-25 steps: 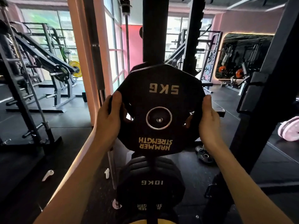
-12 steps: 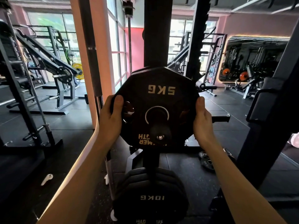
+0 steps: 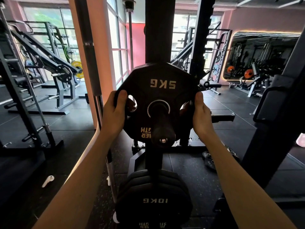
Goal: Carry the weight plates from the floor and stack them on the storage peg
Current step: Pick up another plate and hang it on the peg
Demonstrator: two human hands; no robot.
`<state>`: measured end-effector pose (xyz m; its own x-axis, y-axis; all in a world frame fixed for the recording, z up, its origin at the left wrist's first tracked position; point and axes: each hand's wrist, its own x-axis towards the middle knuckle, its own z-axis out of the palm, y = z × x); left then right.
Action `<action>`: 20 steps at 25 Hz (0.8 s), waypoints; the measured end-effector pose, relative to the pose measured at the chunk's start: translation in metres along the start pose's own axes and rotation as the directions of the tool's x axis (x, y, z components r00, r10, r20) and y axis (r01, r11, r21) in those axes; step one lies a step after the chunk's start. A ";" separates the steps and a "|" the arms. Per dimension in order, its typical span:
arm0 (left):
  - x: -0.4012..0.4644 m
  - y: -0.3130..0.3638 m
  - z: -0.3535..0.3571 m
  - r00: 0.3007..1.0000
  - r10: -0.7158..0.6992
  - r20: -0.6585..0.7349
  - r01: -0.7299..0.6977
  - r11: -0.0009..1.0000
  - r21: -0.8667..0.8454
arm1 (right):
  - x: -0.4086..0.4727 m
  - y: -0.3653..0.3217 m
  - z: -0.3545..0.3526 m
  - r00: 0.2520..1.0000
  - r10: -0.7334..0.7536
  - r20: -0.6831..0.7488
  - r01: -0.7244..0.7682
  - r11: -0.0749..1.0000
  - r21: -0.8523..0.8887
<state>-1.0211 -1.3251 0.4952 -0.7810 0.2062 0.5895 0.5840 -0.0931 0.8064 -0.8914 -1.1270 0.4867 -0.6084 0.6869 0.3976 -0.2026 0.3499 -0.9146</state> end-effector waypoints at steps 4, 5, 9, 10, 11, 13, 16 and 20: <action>-0.003 0.009 -0.005 0.996 -0.040 0.078 0.039 0.999 0.024 | -0.004 -0.012 -0.002 0.995 0.090 0.031 -0.090 0.996 0.005; -0.006 0.012 -0.006 0.994 -0.063 0.093 0.055 0.995 0.087 | -0.007 -0.013 -0.003 0.994 0.099 0.040 -0.097 0.994 -0.050; -0.042 0.019 -0.023 0.994 -0.042 0.104 0.008 0.953 0.304 | -0.044 -0.001 -0.015 0.996 0.076 0.044 -0.060 0.956 -0.286; -0.055 0.016 -0.028 0.994 -0.043 0.098 0.012 0.956 0.294 | -0.055 0.005 -0.018 0.996 0.082 0.039 -0.067 0.954 -0.292; -0.069 0.011 -0.033 0.994 -0.069 0.080 0.043 0.958 0.285 | -0.068 0.012 -0.021 0.994 0.102 0.037 -0.087 0.953 -0.291; -0.096 -0.001 -0.041 0.985 -0.165 0.040 0.148 0.948 0.280 | -0.090 0.025 -0.027 0.985 0.160 0.063 -0.134 0.942 -0.308; -0.151 -0.018 -0.051 0.961 -0.272 0.045 0.246 0.920 0.305 | -0.137 0.048 -0.041 0.963 0.238 0.128 -0.178 0.915 -0.363; -0.248 -0.033 -0.060 0.883 -0.454 0.119 0.363 0.821 0.440 | -0.216 0.075 -0.068 0.923 0.326 0.205 -0.216 0.880 -0.423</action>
<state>-0.8600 -1.4312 0.3255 -0.9285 0.3404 0.1482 0.2931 0.4271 0.8553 -0.7231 -1.2057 0.3368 -0.7850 0.6171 0.0539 0.2780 0.4288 -0.8596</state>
